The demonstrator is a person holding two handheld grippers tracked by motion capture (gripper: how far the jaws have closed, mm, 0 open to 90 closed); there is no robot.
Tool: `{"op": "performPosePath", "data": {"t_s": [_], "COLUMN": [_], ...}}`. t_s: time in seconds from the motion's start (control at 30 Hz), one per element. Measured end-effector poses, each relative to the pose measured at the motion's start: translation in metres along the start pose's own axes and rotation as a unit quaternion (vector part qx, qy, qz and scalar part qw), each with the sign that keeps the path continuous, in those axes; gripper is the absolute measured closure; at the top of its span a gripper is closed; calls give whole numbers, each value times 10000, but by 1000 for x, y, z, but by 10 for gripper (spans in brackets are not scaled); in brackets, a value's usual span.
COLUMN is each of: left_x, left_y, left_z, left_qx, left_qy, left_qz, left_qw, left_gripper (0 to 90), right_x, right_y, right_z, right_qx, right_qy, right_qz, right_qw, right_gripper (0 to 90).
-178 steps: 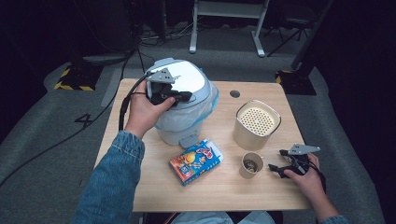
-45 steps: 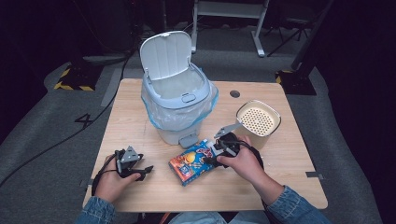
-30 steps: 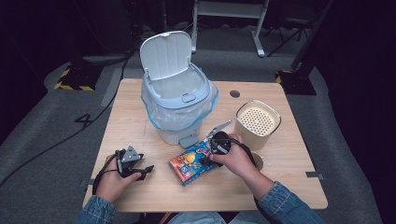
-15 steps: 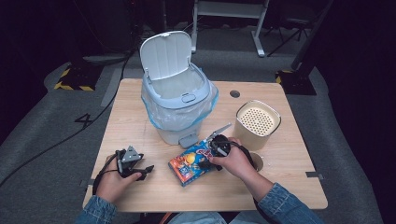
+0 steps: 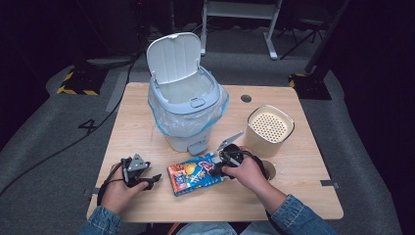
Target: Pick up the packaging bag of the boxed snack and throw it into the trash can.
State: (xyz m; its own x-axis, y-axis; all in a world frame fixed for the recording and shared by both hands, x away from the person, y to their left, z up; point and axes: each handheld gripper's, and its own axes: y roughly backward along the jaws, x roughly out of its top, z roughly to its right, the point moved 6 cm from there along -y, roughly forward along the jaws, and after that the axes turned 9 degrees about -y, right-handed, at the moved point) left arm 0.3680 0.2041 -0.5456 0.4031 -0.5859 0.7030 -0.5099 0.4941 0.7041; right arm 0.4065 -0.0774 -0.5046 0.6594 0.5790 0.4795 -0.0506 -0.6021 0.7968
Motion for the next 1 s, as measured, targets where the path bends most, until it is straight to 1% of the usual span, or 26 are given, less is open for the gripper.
{"op": "performPosePath", "data": {"t_s": [0.03,0.07,0.1,0.13,0.23,0.27,0.3,0.33,0.37,0.4,0.47,0.5,0.53,0.57,0.6,0.67,0.7,0.73,0.83,0.87,0.9,0.97,1.0], "left_x": [0,0,0,0,0,0,0,0,0,0,0,0,0,0,0,0,0,0,0,0,0,0,0], "left_y": [0,0,0,0,0,0,0,0,0,0,0,0,0,0,0,0,0,0,0,0,0,0,0], "left_z": [0,0,0,0,0,0,0,0,0,0,0,0,0,0,0,0,0,0,0,0,0,0,1], "left_qx": [0,12,12,12,14,14,11,12,12,12,10,10,9,9,11,7,4,-1,-2,-2,-1,4,-9], "left_qy": [3,-11,-11,-11,-7,-7,-9,-10,-10,-9,-13,-13,-9,-9,-11,-9,-3,-1,1,1,2,-1,16], "left_qz": [10,11,11,13,10,10,13,12,12,13,11,11,13,13,9,8,5,5,5,5,7,7,18], "left_qw": [10000,10000,10000,10000,10000,10000,10000,10000,10000,10000,10000,10000,10000,10000,10000,10000,10000,10000,10000,10000,10000,10000,10000], "left_gripper": [345,345,345,345,345,345,345,345,345,345,345,345,345,345,345,345,345,345,345,345,345,345,345], "right_x": [0,-1,-1,-2,-2,-2,-2,-2,-2,-3,-4,-4,-5,-5,-6,-6,-6,-7,-9,-9,-10,-11,-12], "right_y": [1,2,3,4,9,9,14,17,17,23,31,31,38,38,47,56,56,65,78,78,86,93,96], "right_z": [-2,-6,-8,-10,-19,-19,-25,-28,-28,-34,-38,-38,-41,-41,-43,-44,-44,-43,-41,-41,-40,-39,-39], "right_qx": [65,228,263,339,527,527,637,639,639,605,578,578,521,521,429,354,354,277,173,173,107,8,-1], "right_qy": [36,80,92,149,274,274,363,422,422,532,679,679,731,731,836,887,887,910,919,919,932,973,974], "right_qz": [6,65,36,66,201,201,303,341,341,396,482,482,558,558,655,736,736,813,943,943,1011,1029,1035], "right_qw": [10000,9997,9996,9993,9980,9980,9969,9965,9965,9960,9949,9949,9944,9944,9934,9927,9927,9921,9911,9911,9904,9899,9899], "right_gripper": [743,788,811,832,882,882,900,900,900,900,900,900,900,900,900,900,900,900,900,900,900,900,900]}}
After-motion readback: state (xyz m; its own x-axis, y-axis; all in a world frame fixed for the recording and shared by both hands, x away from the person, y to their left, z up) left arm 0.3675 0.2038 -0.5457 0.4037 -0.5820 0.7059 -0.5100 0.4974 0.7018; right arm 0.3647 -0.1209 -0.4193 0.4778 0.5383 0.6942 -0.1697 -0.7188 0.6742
